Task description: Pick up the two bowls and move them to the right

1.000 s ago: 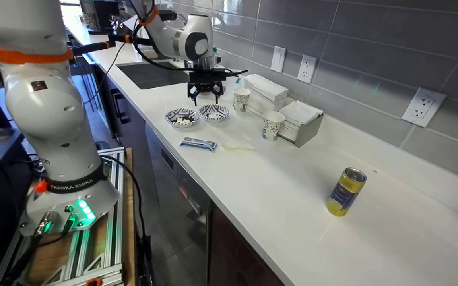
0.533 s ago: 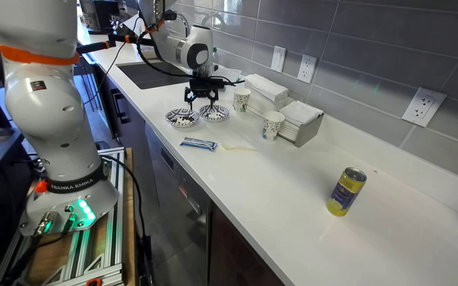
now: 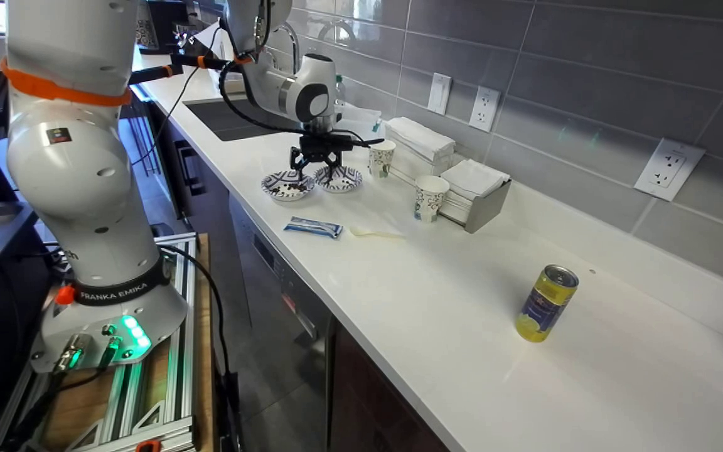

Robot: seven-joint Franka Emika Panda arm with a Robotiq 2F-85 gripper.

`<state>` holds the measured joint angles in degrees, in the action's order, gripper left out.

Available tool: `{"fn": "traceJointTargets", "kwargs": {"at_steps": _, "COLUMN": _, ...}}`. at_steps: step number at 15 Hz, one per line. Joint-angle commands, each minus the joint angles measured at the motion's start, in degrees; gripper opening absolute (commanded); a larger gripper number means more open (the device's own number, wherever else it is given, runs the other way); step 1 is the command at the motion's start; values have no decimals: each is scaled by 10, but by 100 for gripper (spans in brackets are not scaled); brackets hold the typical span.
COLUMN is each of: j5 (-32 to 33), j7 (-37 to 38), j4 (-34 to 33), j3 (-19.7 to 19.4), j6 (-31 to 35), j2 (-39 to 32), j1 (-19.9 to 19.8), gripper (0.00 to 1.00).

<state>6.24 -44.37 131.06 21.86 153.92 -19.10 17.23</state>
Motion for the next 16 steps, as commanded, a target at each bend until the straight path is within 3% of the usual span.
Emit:
{"fn": "traceJointTargets", "kwargs": {"at_steps": 1, "j5": 13, "j7": -7, "j4": -6, "j3": 9, "j6": 8, "j2": -20, "j1": -11, "gripper": 83}}
{"fn": "traceJointTargets", "kwargs": {"at_steps": 2, "j5": 15, "j7": -7, "j4": -5, "j3": 9, "j6": 8, "j2": -21, "j1": -11, "gripper": 84}}
{"fn": "traceJointTargets", "kwargs": {"at_steps": 3, "j5": 16, "j7": -7, "j4": -5, "j3": 9, "j6": 7, "j2": -22, "j1": -12, "gripper": 76}}
{"fn": "traceJointTargets", "kwargs": {"at_steps": 5, "j5": 21, "j7": -5, "j4": -3, "j3": 8, "j6": 8, "j2": -22, "j1": -13, "gripper": 74}}
{"fn": "traceJointTargets", "kwargs": {"at_steps": 6, "j5": 23, "j7": -4, "j4": -2, "j3": 8, "j6": 8, "j2": -22, "j1": -13, "gripper": 65}}
{"fn": "traceJointTargets", "kwargs": {"at_steps": 9, "j5": 25, "j7": -2, "j4": -4, "j3": 8, "j6": 5, "j2": -14, "j1": -14, "gripper": 63}}
{"fn": "traceJointTargets", "kwargs": {"at_steps": 11, "j5": 26, "j7": -2, "j4": -4, "j3": 9, "j6": 3, "j2": -12, "j1": -14, "gripper": 64}}
{"fn": "traceJointTargets", "kwargs": {"at_steps": 16, "j5": 27, "j7": 2, "j4": -5, "j3": 8, "j6": -6, "j2": -5, "j1": -13, "gripper": 76}}
